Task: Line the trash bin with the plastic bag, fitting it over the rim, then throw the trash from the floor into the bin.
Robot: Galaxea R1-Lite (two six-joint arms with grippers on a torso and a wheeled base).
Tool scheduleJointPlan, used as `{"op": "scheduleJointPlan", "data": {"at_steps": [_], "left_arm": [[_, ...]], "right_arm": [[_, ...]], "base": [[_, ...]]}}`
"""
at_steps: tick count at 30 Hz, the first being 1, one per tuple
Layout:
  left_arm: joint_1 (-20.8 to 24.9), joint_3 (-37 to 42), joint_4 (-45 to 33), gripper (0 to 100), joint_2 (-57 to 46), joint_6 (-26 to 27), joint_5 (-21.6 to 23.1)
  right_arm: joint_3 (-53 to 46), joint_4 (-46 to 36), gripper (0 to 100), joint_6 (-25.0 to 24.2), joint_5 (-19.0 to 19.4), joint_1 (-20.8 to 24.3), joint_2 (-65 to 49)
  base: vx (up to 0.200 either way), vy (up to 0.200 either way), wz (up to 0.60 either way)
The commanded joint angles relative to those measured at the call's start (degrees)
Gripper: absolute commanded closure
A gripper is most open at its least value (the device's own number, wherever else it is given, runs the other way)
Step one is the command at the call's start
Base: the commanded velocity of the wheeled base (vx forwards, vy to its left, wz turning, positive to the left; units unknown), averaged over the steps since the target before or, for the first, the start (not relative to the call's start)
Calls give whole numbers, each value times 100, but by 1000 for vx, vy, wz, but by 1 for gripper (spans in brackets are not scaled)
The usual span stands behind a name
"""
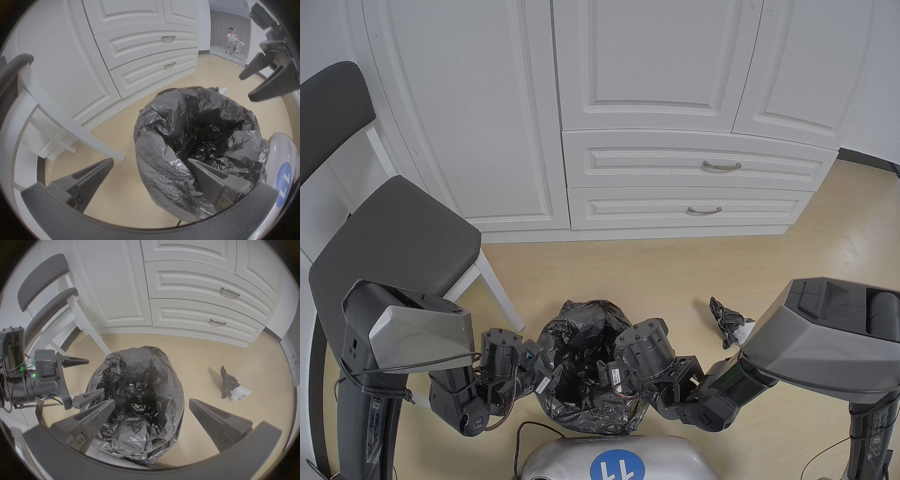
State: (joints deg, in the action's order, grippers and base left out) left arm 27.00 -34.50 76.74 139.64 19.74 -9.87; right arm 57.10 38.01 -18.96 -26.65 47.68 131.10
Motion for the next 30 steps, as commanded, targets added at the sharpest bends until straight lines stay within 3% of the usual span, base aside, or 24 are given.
{"op": "scheduleJointPlan", "data": {"at_steps": [1, 9, 22, 30], "left_arm": [[-143, -189, -63, 0, 283, 4, -23], [-661, -365, -291, 0, 239, 241, -225], [-301, -110, 52, 0, 125, 162, -199], [-160, 13, 52, 0, 212, 171, -269]], "right_arm": [[-252, 260, 0, -3, -7, -136, 135], [-331, 470, 0, -12, -7, -233, 232], [-270, 804, 0, 41, -7, -329, 540], [583, 804, 0, 235, -16, -487, 1427]], "base": [[0, 0, 0], [0, 0, 0], [0, 0, 0], [0, 0, 0]]}}
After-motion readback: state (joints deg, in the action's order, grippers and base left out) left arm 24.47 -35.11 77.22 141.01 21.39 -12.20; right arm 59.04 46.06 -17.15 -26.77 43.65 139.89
